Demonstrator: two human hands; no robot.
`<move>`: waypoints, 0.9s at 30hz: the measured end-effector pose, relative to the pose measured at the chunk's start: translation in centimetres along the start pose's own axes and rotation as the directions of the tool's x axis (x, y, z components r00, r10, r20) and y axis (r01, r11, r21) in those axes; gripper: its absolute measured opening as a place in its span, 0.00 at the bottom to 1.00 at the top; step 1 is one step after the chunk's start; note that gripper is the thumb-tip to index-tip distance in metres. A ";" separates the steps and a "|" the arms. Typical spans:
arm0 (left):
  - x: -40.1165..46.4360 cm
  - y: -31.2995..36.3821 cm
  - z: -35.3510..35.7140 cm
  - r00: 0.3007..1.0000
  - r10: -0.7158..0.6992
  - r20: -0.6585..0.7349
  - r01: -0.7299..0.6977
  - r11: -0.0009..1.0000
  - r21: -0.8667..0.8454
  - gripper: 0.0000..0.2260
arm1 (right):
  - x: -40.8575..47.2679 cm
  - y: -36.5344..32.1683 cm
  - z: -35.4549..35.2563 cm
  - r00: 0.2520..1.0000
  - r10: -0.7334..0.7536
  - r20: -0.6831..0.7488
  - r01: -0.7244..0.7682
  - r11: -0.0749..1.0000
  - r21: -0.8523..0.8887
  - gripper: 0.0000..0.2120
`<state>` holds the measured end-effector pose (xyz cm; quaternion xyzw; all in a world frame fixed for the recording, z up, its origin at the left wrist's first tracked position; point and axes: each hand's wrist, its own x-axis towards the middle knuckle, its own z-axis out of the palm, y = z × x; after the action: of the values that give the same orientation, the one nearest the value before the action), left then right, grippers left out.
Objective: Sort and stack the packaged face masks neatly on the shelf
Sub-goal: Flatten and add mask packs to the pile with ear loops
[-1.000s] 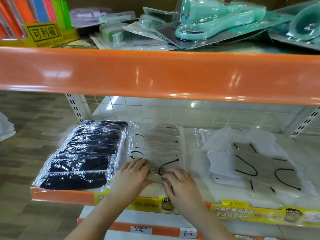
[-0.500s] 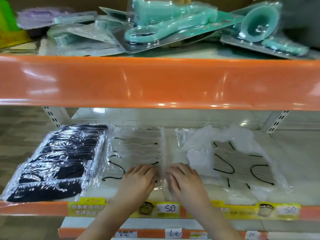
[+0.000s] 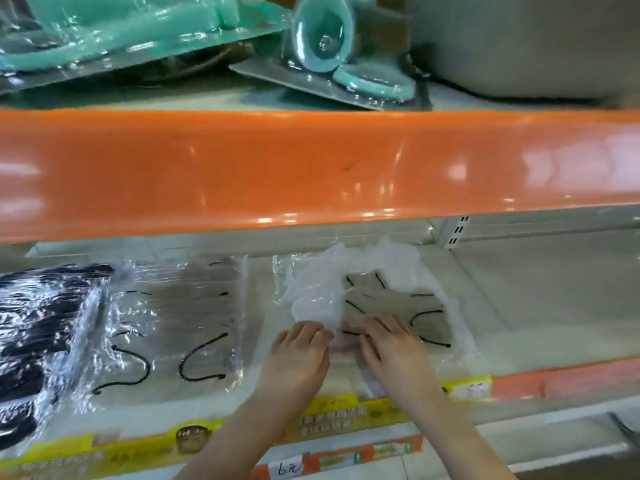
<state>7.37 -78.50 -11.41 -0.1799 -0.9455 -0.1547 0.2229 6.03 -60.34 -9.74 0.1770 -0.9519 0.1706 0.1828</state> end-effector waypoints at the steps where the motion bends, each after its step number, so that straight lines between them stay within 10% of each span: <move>1: 0.4 0.5 0.5 1.000 0.010 0.005 -0.010 1.000 -0.003 0.13 | 0.0 0.7 -0.4 1.000 0.022 0.012 -0.022 1.000 -0.019 0.14; 9: 2.6 4.2 3.2 1.000 0.017 0.017 -0.017 0.999 -0.032 0.13 | -1.0 5.4 -0.8 0.950 0.139 0.279 -0.143 0.990 -0.004 0.30; 27: 2.6 4.8 4.9 0.999 -0.022 0.040 0.024 0.998 -0.063 0.14 | -1.2 6.0 0.3 0.990 0.139 0.029 -0.139 0.990 -0.002 0.17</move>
<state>5.37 -71.73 -13.35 -0.1791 -0.9463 -0.1837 0.1966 4.63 -54.88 -12.02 0.1128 -0.9645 0.1804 0.1565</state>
